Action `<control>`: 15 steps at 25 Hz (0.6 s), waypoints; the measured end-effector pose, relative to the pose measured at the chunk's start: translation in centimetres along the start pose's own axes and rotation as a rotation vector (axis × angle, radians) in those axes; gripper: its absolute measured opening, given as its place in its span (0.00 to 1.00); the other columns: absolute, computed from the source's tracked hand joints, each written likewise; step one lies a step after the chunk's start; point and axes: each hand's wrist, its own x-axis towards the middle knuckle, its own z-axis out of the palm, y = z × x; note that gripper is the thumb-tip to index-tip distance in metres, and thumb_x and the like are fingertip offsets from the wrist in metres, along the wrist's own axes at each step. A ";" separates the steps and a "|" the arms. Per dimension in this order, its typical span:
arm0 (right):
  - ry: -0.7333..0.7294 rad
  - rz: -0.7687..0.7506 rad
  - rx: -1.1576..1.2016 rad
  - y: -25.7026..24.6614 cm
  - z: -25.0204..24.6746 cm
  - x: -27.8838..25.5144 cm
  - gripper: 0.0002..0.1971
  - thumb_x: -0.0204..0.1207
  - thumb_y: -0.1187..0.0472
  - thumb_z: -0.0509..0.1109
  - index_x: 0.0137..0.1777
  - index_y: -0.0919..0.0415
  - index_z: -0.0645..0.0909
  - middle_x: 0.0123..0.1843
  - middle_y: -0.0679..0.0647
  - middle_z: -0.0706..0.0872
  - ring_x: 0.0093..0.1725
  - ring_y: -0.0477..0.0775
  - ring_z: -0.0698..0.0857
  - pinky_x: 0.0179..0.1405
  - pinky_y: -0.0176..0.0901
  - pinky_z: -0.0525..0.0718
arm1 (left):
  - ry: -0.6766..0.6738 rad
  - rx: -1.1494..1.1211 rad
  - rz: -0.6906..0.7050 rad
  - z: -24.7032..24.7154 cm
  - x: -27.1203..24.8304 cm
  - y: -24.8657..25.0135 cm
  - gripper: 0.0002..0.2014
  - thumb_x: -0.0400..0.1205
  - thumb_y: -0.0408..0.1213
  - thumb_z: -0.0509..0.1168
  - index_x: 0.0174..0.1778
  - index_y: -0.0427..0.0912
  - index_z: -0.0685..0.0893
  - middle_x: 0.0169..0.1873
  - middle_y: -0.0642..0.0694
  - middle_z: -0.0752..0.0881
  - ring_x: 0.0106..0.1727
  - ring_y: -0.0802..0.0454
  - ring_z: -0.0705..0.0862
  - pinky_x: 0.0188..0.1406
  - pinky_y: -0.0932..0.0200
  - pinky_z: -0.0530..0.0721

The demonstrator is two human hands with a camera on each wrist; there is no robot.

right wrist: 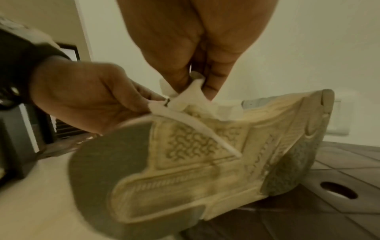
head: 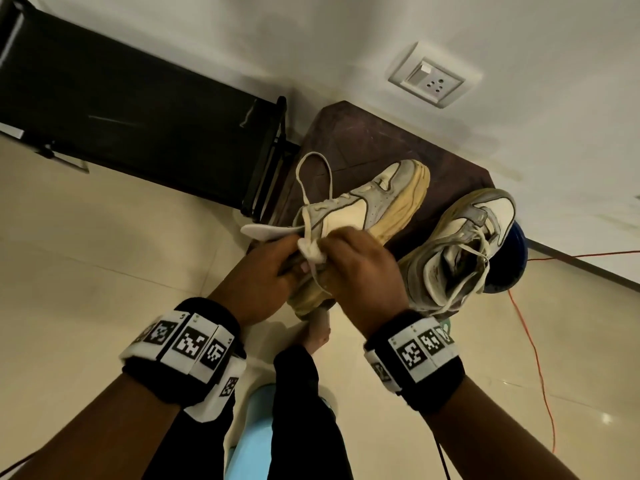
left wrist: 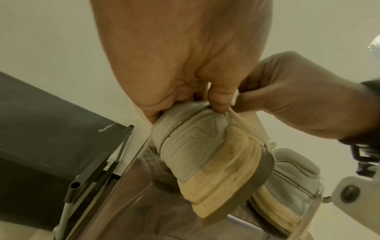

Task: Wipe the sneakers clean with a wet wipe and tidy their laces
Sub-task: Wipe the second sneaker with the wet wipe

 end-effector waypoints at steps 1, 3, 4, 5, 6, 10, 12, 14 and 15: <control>0.049 0.059 -0.025 0.7 -0.2 0.9 0.11 0.73 0.63 0.63 0.48 0.66 0.85 0.44 0.61 0.85 0.41 0.61 0.83 0.35 0.47 0.83 | -0.012 0.039 0.017 -0.1 0.1 0.1 0.16 0.84 0.37 0.60 0.67 0.57 0.76 0.61 0.57 0.82 0.61 0.65 0.78 0.63 0.63 0.73; 0.149 0.254 -0.042 2.4 -0.8 3.2 0.08 0.74 0.67 0.65 0.47 0.68 0.86 0.44 0.61 0.84 0.42 0.61 0.83 0.37 0.47 0.82 | -0.022 0.128 0.051 0.0 0.0 0.4 0.17 0.84 0.36 0.61 0.69 0.51 0.77 0.62 0.54 0.82 0.63 0.62 0.77 0.64 0.63 0.71; 0.156 0.339 -0.039 3.1 -1.3 4.3 0.08 0.75 0.69 0.65 0.48 0.68 0.86 0.44 0.61 0.84 0.43 0.61 0.83 0.38 0.46 0.79 | -0.018 0.152 0.063 0.1 0.0 0.6 0.17 0.84 0.36 0.61 0.69 0.49 0.77 0.62 0.53 0.82 0.63 0.62 0.77 0.65 0.63 0.71; 0.124 0.384 -0.046 3.3 -1.5 5.1 0.09 0.76 0.69 0.64 0.49 0.67 0.86 0.44 0.60 0.84 0.44 0.60 0.82 0.39 0.44 0.77 | -0.010 0.159 0.067 0.3 0.0 0.7 0.17 0.84 0.36 0.61 0.69 0.48 0.77 0.62 0.52 0.83 0.63 0.61 0.77 0.65 0.63 0.71; 0.073 0.379 -0.071 2.9 -1.5 5.5 0.10 0.77 0.69 0.64 0.51 0.66 0.87 0.45 0.59 0.84 0.44 0.57 0.81 0.40 0.42 0.75 | -0.001 0.158 0.063 0.4 0.0 0.8 0.17 0.84 0.36 0.61 0.69 0.48 0.76 0.62 0.52 0.83 0.63 0.60 0.78 0.66 0.61 0.72; -0.044 0.154 0.047 -1.2 -1.4 3.3 0.11 0.72 0.70 0.69 0.52 0.62 0.87 0.48 0.57 0.85 0.45 0.53 0.82 0.42 0.36 0.72 | 0.028 0.103 0.030 0.2 0.1 0.9 0.15 0.85 0.36 0.59 0.67 0.46 0.77 0.60 0.49 0.85 0.59 0.59 0.82 0.65 0.60 0.76; -0.053 0.062 0.130 -2.6 -0.9 1.4 0.13 0.67 0.72 0.74 0.51 0.62 0.87 0.47 0.57 0.87 0.44 0.56 0.85 0.39 0.40 0.80 | 0.059 0.066 -0.001 0.0 0.3 1.0 0.12 0.85 0.34 0.59 0.64 0.44 0.78 0.58 0.47 0.85 0.53 0.62 0.81 0.60 0.67 0.75; -0.027 0.035 0.055 -2.0 -0.6 0.6 0.11 0.66 0.72 0.74 0.48 0.63 0.86 0.45 0.58 0.87 0.43 0.59 0.85 0.37 0.46 0.84 | 0.042 0.043 -0.008 -0.3 0.4 0.9 0.15 0.84 0.35 0.61 0.67 0.46 0.77 0.62 0.47 0.84 0.59 0.60 0.80 0.65 0.62 0.75; 0.012 0.058 -0.006 -0.8 -0.6 0.9 0.08 0.67 0.71 0.72 0.45 0.64 0.86 0.43 0.58 0.86 0.41 0.60 0.84 0.36 0.48 0.84 | 0.019 0.016 -0.004 -0.4 0.5 0.7 0.17 0.83 0.36 0.63 0.69 0.49 0.75 0.64 0.50 0.83 0.64 0.58 0.79 0.70 0.55 0.75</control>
